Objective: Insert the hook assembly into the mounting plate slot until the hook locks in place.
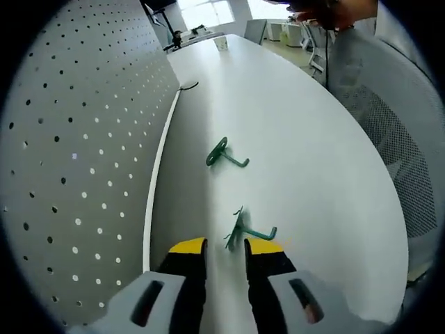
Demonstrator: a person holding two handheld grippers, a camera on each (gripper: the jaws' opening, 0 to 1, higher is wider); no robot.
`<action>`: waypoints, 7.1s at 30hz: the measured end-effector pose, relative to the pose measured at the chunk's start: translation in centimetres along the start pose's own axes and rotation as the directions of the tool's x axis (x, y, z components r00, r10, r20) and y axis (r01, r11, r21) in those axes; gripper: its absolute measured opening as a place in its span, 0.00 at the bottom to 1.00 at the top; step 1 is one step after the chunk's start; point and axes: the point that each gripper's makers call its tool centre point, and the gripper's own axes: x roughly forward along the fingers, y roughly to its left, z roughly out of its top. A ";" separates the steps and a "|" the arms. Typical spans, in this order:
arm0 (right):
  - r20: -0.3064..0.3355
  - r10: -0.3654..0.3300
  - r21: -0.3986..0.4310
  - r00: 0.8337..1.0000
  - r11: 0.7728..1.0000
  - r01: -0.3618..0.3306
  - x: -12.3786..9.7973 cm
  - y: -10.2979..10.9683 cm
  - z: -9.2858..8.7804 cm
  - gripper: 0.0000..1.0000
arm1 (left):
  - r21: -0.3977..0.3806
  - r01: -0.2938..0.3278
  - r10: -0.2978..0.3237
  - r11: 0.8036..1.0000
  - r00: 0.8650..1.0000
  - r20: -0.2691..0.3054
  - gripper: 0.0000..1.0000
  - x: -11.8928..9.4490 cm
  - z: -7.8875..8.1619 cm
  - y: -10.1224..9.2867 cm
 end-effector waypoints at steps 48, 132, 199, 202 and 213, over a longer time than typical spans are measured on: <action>-0.004 -0.018 0.036 1.000 0.999 0.018 -0.4 -0.6 -0.1 0.40 | -0.095 0.046 -0.048 0.994 0.999 -0.018 0.03 1.3 -0.3 -0.7; 0.086 -0.007 0.048 0.996 0.999 0.003 -0.7 0.3 2.1 0.40 | -0.624 -0.280 0.621 0.730 0.653 0.434 0.01 -16.0 8.8 0.2; 0.149 0.060 0.066 0.987 0.995 -0.071 -0.7 1.7 3.6 0.39 | -0.752 -0.217 0.768 0.623 0.352 0.535 0.01 -23.0 13.4 -2.9; 0.158 0.067 0.073 0.985 0.994 -0.079 -0.7 1.8 3.7 0.39 | -0.756 -0.214 0.771 0.619 0.349 0.532 0.01 -23.0 13.4 -3.0; 0.176 0.096 0.120 0.980 0.986 -0.118 -0.5 2.6 3.9 0.39 | -0.763 -0.209 0.777 0.612 0.338 0.531 0.01 -23.0 13.7 -3.0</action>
